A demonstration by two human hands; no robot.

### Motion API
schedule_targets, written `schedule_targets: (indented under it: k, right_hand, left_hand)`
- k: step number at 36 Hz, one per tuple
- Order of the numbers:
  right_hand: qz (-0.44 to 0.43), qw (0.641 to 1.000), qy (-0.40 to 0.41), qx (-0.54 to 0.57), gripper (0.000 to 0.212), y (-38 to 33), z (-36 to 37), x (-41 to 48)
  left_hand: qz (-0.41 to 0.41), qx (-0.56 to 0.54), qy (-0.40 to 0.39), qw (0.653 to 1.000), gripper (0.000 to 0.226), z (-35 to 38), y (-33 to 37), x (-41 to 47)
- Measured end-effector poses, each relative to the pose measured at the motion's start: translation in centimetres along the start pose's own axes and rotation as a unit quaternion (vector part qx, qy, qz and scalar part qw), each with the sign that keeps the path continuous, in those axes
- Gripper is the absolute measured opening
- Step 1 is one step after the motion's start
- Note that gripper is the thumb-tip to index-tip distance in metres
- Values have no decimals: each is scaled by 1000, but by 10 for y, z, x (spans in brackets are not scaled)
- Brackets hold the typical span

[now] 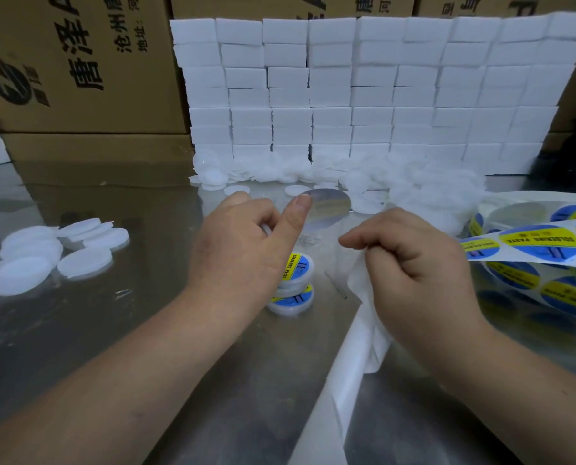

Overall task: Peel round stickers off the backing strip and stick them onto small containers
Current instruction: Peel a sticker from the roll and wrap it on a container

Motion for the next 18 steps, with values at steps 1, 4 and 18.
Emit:
schedule_targets:
  k: [1, 4, 18]
  right_hand:
    - [22, 1000, -1, 17, 31, 1, 0, 0]
    - [101, 991, -4, 88, 22, 3, 0, 0]
    - [233, 950, 84, 190, 34, 12, -2, 1]
  left_hand:
    - [2, -1, 0, 1000, 55, 0, 1, -1]
    - [17, 1, 3, 1000, 51, 0, 3, -2]
    - [24, 2, -6, 1000, 44, -2, 9, -2]
Point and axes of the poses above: each hand's wrist, its own x-axis towards the middle knuckle, its own z-axis out of the palm, y = z × x, the point moved 3 cm from there along x, towards the middle knuckle, and after that the axes turned 7 degrees about x, right-handed, at the moved point
